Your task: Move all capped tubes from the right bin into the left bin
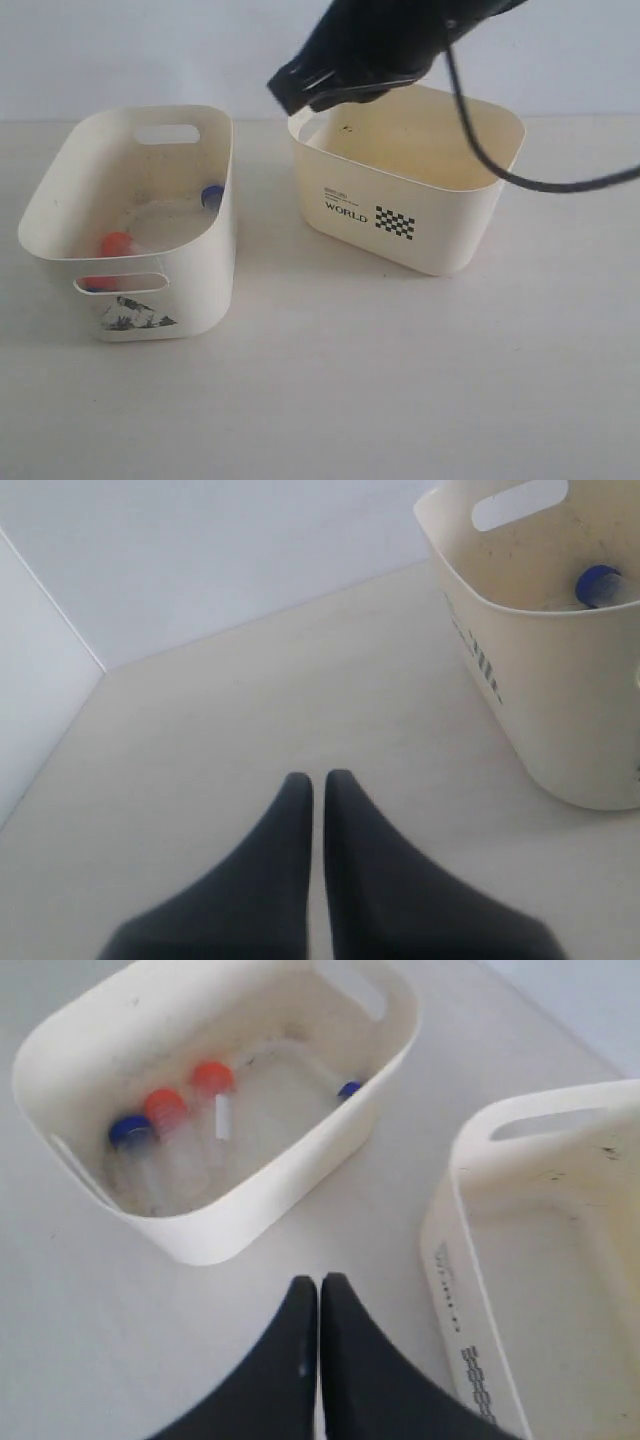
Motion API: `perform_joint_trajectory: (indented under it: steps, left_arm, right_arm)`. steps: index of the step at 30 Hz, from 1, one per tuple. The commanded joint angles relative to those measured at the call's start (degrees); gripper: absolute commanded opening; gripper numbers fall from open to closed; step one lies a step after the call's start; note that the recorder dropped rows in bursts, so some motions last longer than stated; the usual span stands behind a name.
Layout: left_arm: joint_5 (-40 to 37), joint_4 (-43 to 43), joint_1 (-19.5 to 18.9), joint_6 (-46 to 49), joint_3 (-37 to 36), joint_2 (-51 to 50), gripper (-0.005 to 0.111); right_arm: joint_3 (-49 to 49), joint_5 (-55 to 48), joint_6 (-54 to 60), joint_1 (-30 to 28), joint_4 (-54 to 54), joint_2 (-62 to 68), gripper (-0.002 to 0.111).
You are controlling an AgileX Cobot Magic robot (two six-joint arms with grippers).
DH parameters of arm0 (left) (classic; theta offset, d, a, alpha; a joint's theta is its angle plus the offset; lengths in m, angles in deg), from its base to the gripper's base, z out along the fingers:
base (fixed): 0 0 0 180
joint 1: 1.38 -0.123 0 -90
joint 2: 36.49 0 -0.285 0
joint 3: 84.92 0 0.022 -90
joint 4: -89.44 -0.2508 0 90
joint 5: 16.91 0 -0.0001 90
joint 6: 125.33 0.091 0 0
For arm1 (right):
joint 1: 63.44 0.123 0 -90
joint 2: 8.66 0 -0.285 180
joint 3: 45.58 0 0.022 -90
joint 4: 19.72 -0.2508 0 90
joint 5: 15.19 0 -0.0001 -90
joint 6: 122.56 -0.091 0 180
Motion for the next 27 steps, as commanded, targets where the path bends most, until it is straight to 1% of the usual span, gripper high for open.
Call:
perform_joint_trajectory:
  steps: [1, 2, 4, 8, 13, 15, 23, 25, 27]
  left_arm:
    - [0.11, -0.06, -0.02, -0.54, 0.21, -0.03, 0.004]
    - [0.11, -0.06, -0.02, -0.54, 0.21, -0.03, 0.004]
    - [0.11, -0.06, -0.02, -0.54, 0.21, -0.03, 0.004]
    - [0.11, -0.06, -0.02, -0.54, 0.21, -0.03, 0.004]
    - [0.11, -0.06, -0.02, -0.54, 0.21, -0.03, 0.004]
    - [0.11, -0.06, -0.02, -0.54, 0.21, -0.03, 0.004]
    - [0.11, -0.06, -0.02, -0.54, 0.21, -0.03, 0.004]
    - [0.11, -0.06, -0.02, -0.54, 0.21, -0.03, 0.004]
    - [0.11, -0.06, -0.02, -0.54, 0.21, -0.03, 0.004]
  right_arm:
    - [-11.33, 11.96, 0.11, -2.9, 0.95, -8.74, 0.0]
    - [-13.14, 12.89, -0.35, -3.04, 0.67, -10.41, 0.0]
    - [-14.95, 11.18, -2.05, -3.04, 0.54, -12.97, 0.0]
    - [-15.31, 5.87, -4.54, -3.04, 0.54, -16.41, 0.0]
    - [-15.31, 6.0, -4.54, -3.04, 0.39, -19.38, 0.0]
    - [-15.31, 6.0, -4.24, -3.04, 1.63, -20.39, 0.0]
    - [-15.58, 5.89, -5.41, -3.04, 12.41, -26.03, 0.0]
    - [-18.02, 8.17, -7.21, -3.15, 15.87, -29.5, 0.0]
    - [-25.97, 16.84, -10.45, -6.22, 17.17, -37.46, 0.0]
